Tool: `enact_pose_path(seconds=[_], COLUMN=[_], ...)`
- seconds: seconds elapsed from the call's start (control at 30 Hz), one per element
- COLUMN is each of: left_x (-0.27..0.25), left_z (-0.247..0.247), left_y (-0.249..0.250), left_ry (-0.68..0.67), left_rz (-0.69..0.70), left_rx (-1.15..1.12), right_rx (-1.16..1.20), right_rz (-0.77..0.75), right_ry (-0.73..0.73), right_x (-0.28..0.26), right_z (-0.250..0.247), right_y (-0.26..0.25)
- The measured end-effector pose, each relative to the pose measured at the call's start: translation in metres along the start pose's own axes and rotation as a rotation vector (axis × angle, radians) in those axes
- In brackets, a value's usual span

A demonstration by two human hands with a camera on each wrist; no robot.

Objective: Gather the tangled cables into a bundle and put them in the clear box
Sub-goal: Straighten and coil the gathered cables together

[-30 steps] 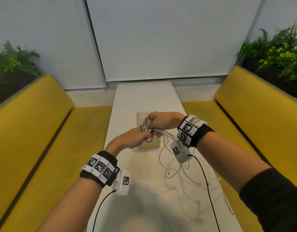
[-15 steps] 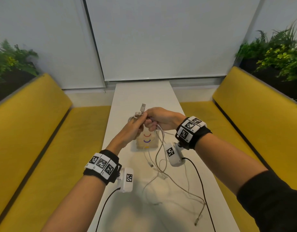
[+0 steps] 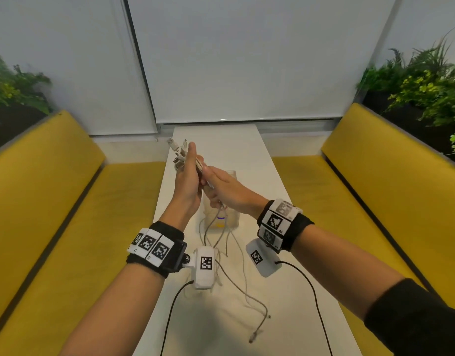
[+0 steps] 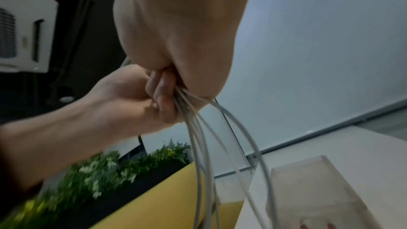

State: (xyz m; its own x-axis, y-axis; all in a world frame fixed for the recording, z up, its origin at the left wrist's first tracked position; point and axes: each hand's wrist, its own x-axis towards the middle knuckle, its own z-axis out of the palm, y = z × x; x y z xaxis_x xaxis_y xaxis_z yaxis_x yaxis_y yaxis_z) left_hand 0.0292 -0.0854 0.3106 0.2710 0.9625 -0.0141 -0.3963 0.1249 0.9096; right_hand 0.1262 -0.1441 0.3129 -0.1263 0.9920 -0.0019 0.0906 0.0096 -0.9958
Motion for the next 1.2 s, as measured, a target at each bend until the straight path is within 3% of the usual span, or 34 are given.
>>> enact_pose_path(seconds=[0.1,0.17,0.3,0.47,0.6,0.7,0.77,0.83,1.0,1.13,1.2], left_x=[0.006,0.004,-0.004,-0.013,-0.020,-0.026,-0.028,-0.029,-0.032,-0.035,-0.035], left_z=[-0.002,0.000,-0.001,-0.006,-0.012,-0.017,-0.020,-0.023,-0.024,-0.019,-0.020], left_y=[0.006,0.013,0.027,0.033,0.038,0.035,0.033,0.030,0.022,0.012,0.009], left_ry=[-0.039,-0.109,-0.224,-0.383,-0.682,-0.925,-1.030,-1.104,-1.104,-1.001,-0.953], left_rz=[-0.008,-0.001,-0.026,0.051,-0.042,-0.110,-0.144,-0.191,-0.311,-0.343,-0.352], left_rx=[-0.204,-0.225,-0.261,-0.094,-0.019,0.132,0.248,0.406,0.736,0.936,0.972], right_rx=[-0.201,-0.292,-0.401,-0.328,-0.363,-0.351,-0.344,-0.357,-0.516,-0.704,-0.679], right_rz=[-0.103,-0.159,-0.134,-0.040,0.087,0.192,0.224,0.280,0.407,0.487,0.522], right_ry=[0.008,0.035,0.005,-0.142,-0.192,-0.317,-0.421,-0.426,-0.537,-0.515,-0.484], right_x=[-0.002,-0.005,-0.011,-0.011,-0.005,0.000,-0.002,0.000,0.009,0.009,0.007], right_z=[0.001,0.001,-0.005,-0.011,-0.034,-0.047,-0.053,-0.061,-0.067,-0.062,-0.061], right_y=[0.007,0.014,0.024,0.023,0.020,0.016,0.005,-0.002,-0.011,-0.016,-0.013])
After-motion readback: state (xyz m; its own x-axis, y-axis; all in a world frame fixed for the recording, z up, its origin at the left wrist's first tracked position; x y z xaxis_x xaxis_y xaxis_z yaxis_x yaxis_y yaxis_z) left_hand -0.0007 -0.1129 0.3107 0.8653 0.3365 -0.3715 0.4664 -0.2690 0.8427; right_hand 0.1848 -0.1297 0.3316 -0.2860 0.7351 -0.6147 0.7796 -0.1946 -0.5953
